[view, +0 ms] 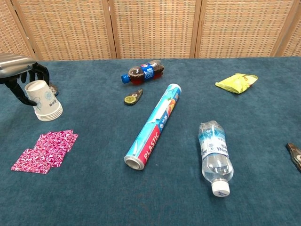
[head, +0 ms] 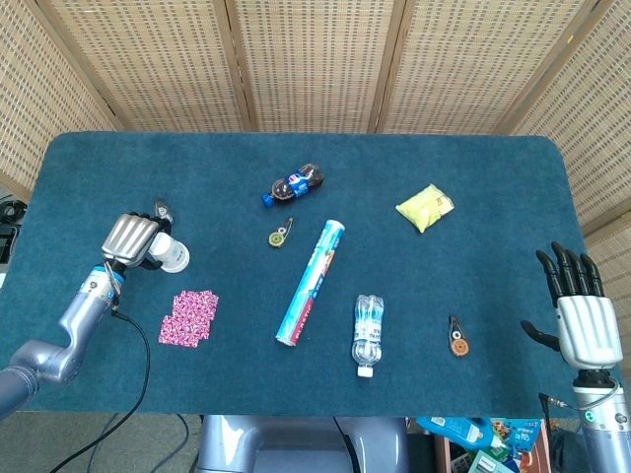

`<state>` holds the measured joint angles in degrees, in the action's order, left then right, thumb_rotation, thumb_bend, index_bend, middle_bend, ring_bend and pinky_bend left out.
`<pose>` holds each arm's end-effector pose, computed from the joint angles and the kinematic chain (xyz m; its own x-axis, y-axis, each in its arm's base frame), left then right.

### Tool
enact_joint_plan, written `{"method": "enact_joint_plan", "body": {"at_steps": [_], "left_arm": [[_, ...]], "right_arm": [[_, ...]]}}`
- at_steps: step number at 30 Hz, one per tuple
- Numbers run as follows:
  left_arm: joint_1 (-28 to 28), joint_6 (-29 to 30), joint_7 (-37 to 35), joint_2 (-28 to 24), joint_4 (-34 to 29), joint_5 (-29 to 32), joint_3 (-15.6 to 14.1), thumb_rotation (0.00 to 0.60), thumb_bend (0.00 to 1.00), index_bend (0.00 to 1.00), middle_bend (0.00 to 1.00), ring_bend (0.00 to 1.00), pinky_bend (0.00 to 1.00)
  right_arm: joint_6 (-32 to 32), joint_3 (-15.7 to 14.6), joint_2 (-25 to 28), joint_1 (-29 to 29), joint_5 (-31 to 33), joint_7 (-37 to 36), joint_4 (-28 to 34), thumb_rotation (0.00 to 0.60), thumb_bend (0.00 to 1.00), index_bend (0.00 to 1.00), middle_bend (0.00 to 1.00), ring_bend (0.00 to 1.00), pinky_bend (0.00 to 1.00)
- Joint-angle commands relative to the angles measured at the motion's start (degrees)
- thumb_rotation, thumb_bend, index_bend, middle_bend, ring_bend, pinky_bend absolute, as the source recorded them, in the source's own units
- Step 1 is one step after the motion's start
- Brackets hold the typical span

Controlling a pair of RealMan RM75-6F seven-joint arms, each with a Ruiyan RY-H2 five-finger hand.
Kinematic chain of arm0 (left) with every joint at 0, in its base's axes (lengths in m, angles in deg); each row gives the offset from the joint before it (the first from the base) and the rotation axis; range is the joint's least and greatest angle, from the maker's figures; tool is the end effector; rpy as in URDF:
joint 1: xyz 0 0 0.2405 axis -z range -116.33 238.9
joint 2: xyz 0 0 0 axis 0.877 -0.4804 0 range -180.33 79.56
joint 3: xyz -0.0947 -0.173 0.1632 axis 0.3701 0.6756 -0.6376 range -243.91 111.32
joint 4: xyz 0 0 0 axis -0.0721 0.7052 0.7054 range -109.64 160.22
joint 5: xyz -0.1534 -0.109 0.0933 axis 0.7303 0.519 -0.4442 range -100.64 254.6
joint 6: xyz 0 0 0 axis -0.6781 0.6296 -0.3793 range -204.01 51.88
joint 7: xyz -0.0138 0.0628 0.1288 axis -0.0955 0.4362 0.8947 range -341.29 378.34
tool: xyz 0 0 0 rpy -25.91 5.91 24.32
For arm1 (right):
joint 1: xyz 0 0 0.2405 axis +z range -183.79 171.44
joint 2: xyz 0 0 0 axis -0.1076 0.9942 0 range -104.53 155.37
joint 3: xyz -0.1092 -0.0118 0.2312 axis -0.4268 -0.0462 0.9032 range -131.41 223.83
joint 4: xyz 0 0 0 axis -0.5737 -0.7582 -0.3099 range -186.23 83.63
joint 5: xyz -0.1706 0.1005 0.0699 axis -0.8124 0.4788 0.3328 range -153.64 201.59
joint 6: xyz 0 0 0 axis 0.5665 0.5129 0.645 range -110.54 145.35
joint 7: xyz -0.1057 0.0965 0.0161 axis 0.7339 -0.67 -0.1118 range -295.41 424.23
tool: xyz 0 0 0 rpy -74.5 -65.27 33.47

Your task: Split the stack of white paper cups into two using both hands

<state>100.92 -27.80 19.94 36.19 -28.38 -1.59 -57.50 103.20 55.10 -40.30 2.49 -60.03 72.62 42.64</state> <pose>-0.2700 0.4051 0.0530 0.6574 0.1668 0.7349 0.7476 -0.2672 -0.6081 -0.2839 -0.2206 0.1668 0.4542 0.1375 0.8802 -0.8863 -0.0306 0.4621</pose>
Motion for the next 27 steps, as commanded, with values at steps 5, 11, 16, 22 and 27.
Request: {"method": "enact_joint_plan", "body": {"at_steps": [5,11,16,22,27], "left_arm": [[-1.45,4.62,-9.70,-2.29,-3.43,0.06,1.70,0.600,0.14,0.52,0.50,0.44,0.43],[-4.17,10.92,-33.72,-7.23,-12.58,-2.03,4.17,0.600,0.14,0.52,0.50,0.44,0.43],[-4.88,12.35,-51.75,-9.54,-18.34,-3.85,4.81,0.600,0.14,0.52,0.50,0.44,0.43],[-3.41,12.31,-65.45,-8.74,-22.38,-6.39,4.91,0.600,0.14,0.52,0.50,0.44,0.43],[-0.45,10.54,-70.05,-5.83,-22.65,-7.11,5.05,0.600,0.14,0.52,0.50,0.44,0.43]], "right_arm": [[-0.29,-0.39,-0.20,0.21,-0.36,0.40,-0.06,0.600,0.00,0.00,0.00,0.00,0.00],[-0.96,-0.86,-1.18,1.33,-2.33,-0.43,-1.36,0.600,0.00,0.00,0.00,0.00,0.00],[0.00,-1.40,-3.32,3.31,-7.74,-2.72,-6.06,0.600,0.00,0.05,0.00,0.00,0.00],[-0.03,-1.68,-4.56,7.21,-14.22,-6.96,-11.55,0.600,0.00,0.15,0.00,0.00,0.00],[2.40,-1.33,-6.34,10.94,-19.48,-13.22,-18.15,0.600,0.04,0.23,0.06,0.00,0.00]]}}
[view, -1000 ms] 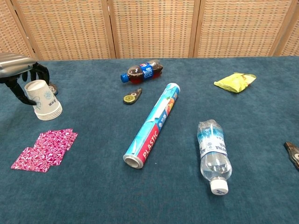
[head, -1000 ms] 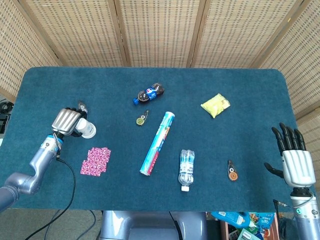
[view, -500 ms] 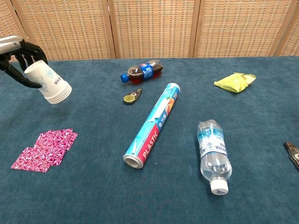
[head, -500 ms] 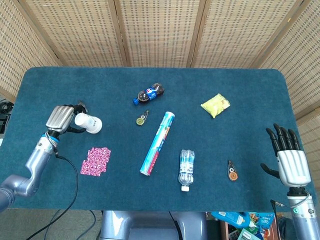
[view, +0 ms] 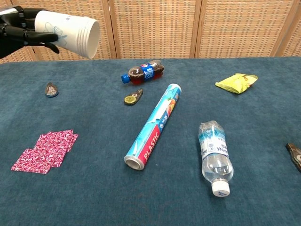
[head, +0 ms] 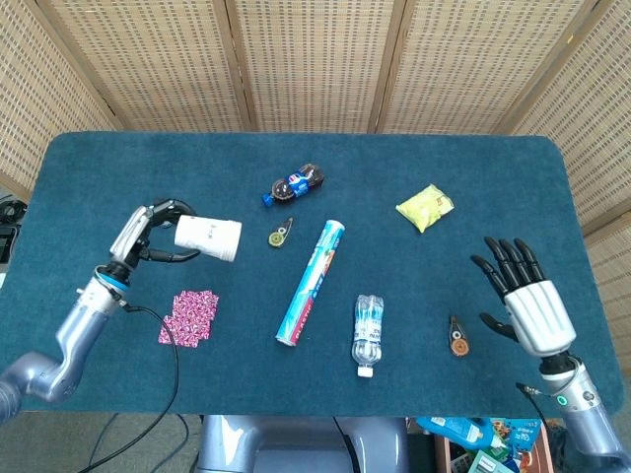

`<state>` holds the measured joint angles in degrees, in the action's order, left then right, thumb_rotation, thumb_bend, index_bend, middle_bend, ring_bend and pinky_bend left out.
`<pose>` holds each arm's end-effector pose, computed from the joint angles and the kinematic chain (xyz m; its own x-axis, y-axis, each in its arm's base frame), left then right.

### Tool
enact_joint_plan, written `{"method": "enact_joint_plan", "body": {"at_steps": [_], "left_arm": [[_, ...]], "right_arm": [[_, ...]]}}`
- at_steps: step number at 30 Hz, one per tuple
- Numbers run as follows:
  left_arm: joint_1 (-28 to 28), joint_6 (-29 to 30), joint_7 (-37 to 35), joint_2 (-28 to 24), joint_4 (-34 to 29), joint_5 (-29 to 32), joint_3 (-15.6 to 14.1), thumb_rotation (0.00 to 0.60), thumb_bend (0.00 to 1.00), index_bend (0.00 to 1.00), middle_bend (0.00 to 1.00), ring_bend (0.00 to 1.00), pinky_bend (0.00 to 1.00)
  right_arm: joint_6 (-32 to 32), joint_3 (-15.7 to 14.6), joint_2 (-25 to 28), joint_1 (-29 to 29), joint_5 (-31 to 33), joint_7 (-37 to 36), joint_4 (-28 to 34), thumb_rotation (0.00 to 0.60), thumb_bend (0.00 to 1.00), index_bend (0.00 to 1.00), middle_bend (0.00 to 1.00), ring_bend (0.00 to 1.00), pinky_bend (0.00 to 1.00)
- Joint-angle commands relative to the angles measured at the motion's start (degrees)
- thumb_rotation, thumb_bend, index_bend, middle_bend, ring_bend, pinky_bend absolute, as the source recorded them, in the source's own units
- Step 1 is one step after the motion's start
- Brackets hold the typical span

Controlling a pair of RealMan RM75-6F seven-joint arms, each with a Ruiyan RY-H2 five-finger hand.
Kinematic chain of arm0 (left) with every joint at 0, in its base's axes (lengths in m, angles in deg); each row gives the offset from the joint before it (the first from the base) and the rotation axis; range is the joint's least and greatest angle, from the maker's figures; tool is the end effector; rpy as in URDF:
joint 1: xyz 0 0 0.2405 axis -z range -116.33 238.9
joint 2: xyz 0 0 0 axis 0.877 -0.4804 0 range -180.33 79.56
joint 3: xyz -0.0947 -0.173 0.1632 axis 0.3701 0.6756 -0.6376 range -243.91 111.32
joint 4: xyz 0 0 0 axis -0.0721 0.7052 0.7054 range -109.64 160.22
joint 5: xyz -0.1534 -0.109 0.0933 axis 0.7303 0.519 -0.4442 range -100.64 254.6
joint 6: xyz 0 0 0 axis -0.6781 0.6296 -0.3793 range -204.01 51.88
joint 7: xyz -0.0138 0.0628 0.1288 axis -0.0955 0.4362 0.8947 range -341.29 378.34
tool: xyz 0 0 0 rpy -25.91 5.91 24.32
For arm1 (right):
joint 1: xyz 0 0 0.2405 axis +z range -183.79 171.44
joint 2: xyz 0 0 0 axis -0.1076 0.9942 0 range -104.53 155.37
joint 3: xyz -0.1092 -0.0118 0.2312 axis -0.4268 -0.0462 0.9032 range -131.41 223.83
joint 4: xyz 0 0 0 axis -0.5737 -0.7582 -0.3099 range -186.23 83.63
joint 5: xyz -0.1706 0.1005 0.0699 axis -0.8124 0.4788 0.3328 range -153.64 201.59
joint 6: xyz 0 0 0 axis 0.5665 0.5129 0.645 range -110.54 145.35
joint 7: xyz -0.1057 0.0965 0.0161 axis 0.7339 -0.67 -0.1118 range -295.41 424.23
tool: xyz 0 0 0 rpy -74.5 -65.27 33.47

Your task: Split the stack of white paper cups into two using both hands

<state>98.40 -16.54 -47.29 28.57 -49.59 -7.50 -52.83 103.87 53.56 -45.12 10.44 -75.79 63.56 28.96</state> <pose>-0.1925 0.3751 0.0762 -0.5503 0.3914 0.7376 0.7514 -0.1531 0.6418 -0.2586 -0.2532 0.1417 0.4450 0.1987 0.8732 -0.7826 -0.3878 0.4870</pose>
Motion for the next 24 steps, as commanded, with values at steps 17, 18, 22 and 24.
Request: {"method": "enact_joint_plan", "body": {"at_steps": [17,18,22,24], "left_arm": [[13.52,-10.18,-1.08,16.96,4.75,4.84,3.99,0.600,0.14,0.52,0.50,0.44,0.43],[13.80,-10.45,-0.93,17.21,4.94,5.05,4.12,0.600,0.14,0.52,0.50,0.44,0.43],[14.61,-11.17,-0.19,17.96,5.57,5.77,4.47,0.600,0.14,0.52,0.50,0.44,0.43],[14.74,-11.38,-0.20,18.04,5.65,5.95,4.51,0.600,0.14,0.52,0.50,0.44,0.43]], "right_arm": [[-3.36,3.53,-1.17,17.17,-8.77,-5.12,-4.36,0.600,0.17,0.33,0.12,0.00,0.00],[-3.85,3.48,-1.24,17.78,-8.92,-4.97,-4.20,0.600,0.17,0.33,0.12,0.00,0.00],[-5.75,3.24,-1.84,20.45,-9.90,-3.90,-3.79,0.600,0.19,0.35,0.14,0.00,0.00],[-6.23,3.08,-2.29,21.23,-10.14,-3.50,-3.91,0.600,0.20,0.35,0.14,0.00,0.00]]}}
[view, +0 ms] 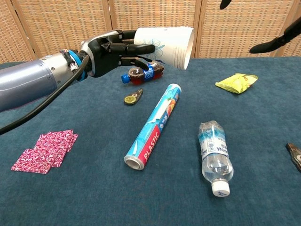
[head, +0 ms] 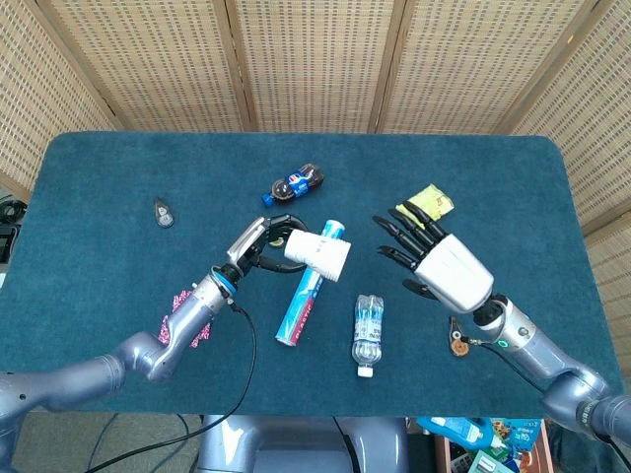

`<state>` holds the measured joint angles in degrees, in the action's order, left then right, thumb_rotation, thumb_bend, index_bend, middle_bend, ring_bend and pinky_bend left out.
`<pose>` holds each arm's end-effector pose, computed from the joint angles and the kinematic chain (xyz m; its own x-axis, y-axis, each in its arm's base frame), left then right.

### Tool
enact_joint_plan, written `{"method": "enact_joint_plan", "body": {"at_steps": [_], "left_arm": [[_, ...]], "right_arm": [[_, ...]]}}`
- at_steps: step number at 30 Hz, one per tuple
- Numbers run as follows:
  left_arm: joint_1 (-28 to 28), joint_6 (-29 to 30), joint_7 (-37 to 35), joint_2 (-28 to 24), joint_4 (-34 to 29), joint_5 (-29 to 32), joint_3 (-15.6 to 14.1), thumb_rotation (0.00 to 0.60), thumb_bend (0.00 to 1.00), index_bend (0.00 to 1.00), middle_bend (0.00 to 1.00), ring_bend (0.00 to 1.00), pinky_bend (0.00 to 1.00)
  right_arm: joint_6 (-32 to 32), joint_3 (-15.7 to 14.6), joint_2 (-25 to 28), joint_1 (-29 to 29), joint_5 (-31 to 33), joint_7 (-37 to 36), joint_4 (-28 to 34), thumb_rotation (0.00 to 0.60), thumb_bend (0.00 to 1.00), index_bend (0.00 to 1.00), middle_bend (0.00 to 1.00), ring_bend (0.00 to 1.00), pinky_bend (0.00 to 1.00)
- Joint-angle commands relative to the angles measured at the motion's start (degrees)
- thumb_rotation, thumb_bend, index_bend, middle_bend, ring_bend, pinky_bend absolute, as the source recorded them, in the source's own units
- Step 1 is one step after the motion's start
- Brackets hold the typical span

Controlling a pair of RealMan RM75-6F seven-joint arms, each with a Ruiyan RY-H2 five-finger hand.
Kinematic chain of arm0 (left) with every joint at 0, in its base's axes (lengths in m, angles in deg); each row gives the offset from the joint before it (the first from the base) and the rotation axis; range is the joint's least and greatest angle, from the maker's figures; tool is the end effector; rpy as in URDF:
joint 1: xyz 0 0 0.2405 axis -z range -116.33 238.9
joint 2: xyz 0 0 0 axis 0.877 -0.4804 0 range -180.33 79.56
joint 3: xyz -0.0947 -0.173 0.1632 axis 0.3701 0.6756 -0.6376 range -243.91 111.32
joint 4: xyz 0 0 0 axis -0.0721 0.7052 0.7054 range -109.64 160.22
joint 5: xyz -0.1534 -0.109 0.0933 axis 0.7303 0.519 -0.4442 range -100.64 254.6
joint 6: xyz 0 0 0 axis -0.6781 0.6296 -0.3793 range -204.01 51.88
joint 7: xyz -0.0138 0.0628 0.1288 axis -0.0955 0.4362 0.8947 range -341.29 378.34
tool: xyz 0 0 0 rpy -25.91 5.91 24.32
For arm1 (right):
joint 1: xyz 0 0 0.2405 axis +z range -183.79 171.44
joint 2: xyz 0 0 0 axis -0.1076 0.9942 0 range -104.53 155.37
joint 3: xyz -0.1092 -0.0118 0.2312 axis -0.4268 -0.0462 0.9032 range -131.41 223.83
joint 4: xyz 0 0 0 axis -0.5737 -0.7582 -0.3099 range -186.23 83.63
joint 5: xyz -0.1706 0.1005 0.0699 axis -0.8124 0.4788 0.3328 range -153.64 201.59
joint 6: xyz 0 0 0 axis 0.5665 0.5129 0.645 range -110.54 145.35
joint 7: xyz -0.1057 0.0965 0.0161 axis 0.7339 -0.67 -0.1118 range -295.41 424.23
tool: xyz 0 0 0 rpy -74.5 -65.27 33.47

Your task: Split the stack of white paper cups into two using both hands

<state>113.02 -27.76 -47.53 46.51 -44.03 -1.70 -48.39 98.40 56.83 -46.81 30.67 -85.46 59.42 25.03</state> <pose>-0.0726 0.3923 -0.0367 -0.6115 0.5992 0.5168 0.6292 -0.0278 0.7767 -0.1475 -0.3299 0.1230 0.3913 0.2989 0.8704 -0.4942 -0.7296 0.4727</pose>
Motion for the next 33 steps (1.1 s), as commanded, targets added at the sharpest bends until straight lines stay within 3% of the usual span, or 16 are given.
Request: {"method": "enact_joint_plan", "body": {"at_steps": [1,14,33], "left_arm": [[0.19,-0.25,0.02,0.11,0.14,0.24,0.11,0.600,0.14,0.52,0.50,0.44,0.43],[0.63,-1.46,0.07,0.29,0.03,0.85,-0.18,0.600,0.14,0.52,0.50,0.44,0.43],[0.56,-2.08,-0.59,0.66,0.66,0.69,-0.83,0.600,0.14,0.52,0.50,0.44,0.43]], "right_arm": [[-1.07,-0.28,-0.99,1.54,-0.65,0.89,-0.18,0.600,0.20,0.36,0.14,0.00,0.00],[-0.87,0.20,-7.87,7.13,-0.17,-0.19,-6.70,0.600,0.25,0.42,0.18,0.01,0.00],[-0.26,-0.65,-12.02,10.79,1.88,1.28,-9.93,0.600,0.33,0.50,0.21,0.04,0.00]]}}
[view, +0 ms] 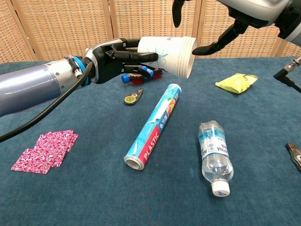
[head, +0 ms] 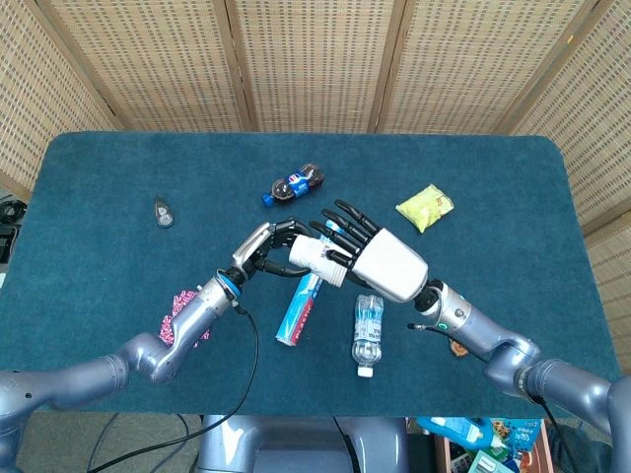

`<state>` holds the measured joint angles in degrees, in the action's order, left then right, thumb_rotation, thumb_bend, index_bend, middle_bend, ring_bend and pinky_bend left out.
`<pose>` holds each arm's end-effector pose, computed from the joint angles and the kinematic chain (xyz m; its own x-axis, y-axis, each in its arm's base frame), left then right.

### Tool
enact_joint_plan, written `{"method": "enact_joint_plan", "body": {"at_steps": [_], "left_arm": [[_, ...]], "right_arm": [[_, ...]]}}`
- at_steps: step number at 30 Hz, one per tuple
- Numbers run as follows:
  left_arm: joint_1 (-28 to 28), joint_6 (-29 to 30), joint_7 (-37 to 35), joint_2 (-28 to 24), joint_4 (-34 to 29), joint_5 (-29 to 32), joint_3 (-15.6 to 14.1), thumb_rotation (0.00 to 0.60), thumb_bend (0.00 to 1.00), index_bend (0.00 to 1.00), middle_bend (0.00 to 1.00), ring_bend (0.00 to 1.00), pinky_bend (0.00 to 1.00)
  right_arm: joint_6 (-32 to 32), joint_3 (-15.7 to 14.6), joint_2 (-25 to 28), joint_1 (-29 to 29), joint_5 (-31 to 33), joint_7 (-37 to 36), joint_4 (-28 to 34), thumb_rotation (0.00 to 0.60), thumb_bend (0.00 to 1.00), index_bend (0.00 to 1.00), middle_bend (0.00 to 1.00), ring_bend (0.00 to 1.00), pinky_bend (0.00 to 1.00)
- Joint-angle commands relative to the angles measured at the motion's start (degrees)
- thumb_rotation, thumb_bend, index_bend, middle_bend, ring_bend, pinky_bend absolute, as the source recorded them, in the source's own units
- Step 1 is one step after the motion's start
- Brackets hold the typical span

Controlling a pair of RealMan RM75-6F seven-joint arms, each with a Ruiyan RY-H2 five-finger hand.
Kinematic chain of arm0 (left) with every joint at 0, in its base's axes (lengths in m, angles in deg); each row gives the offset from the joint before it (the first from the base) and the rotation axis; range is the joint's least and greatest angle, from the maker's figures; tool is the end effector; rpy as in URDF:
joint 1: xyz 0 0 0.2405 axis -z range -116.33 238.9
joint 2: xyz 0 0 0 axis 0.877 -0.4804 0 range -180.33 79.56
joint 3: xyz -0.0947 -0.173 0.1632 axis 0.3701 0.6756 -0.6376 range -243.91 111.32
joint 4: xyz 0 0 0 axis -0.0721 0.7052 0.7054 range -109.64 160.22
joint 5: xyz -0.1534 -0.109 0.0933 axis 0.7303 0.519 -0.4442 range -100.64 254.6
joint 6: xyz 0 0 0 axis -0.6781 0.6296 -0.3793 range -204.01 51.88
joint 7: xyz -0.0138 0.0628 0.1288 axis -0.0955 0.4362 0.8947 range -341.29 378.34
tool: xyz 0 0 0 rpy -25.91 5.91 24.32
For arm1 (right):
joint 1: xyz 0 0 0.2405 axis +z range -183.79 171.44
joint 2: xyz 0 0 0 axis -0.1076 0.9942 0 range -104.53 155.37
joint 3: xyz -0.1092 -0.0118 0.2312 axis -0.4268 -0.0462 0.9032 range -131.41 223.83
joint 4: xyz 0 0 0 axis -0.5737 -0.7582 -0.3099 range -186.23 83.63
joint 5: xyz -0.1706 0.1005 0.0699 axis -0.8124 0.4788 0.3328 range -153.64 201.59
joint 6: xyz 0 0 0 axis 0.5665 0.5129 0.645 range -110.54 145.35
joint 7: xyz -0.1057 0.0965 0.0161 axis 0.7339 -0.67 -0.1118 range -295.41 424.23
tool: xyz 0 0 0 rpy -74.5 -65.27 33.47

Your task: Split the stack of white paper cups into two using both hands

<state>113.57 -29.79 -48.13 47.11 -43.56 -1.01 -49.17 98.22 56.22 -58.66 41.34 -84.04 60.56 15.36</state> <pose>-0.0739 0.3896 -0.0466 -0.6104 0.6149 0.4993 0.6419 0.0147 0.7666 -0.0932 -0.3585 0.0691 0.3260 0.3391 0.8824 -0.4035 -0.7942 0.4543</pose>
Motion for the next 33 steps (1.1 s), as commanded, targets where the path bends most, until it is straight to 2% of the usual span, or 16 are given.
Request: {"method": "enact_joint_plan", "body": {"at_steps": [1,8,18,25,33], "left_arm": [[0.01,-0.07,-0.03,0.11,0.27,0.01,-0.06,0.600,0.14,0.52,0.50,0.44,0.43],[0.13,-0.38,-0.27,0.35,0.48,0.00,-0.16,0.600,0.14,0.52,0.50,0.44,0.43],[0.11,-0.31,-0.44,0.18,0.35,-0.04,-0.04,0.600,0.14,0.52,0.50,0.44,0.43],[0.03,-0.99,-2.17,-0.13,-0.39,0.18,0.06,0.600,0.14,0.52,0.50,0.44,0.43],[0.31,-1.64,-3.05,-0.42,-0.29,-0.38,-0.20,0.600,0.14,0.52,0.50,0.44,0.43]], "right_arm": [[0.01,-0.09,-0.23,0.14,0.63,0.15,-0.40,0.600,0.34,0.51,0.21,0.04,0.00],[0.63,-0.63,-0.49,0.43,1.04,-0.11,-0.72,0.600,0.48,0.53,0.21,0.04,0.00],[1.43,-1.25,-0.97,0.75,1.52,-0.45,-1.23,0.600,0.50,0.54,0.18,0.04,0.01],[1.90,-1.94,-1.30,0.99,1.66,-0.76,-1.82,0.600,0.53,0.56,0.11,0.04,0.01],[2.52,-2.34,-2.05,1.14,1.92,-0.57,-2.91,0.600,0.59,0.66,0.08,0.04,0.03]]}}
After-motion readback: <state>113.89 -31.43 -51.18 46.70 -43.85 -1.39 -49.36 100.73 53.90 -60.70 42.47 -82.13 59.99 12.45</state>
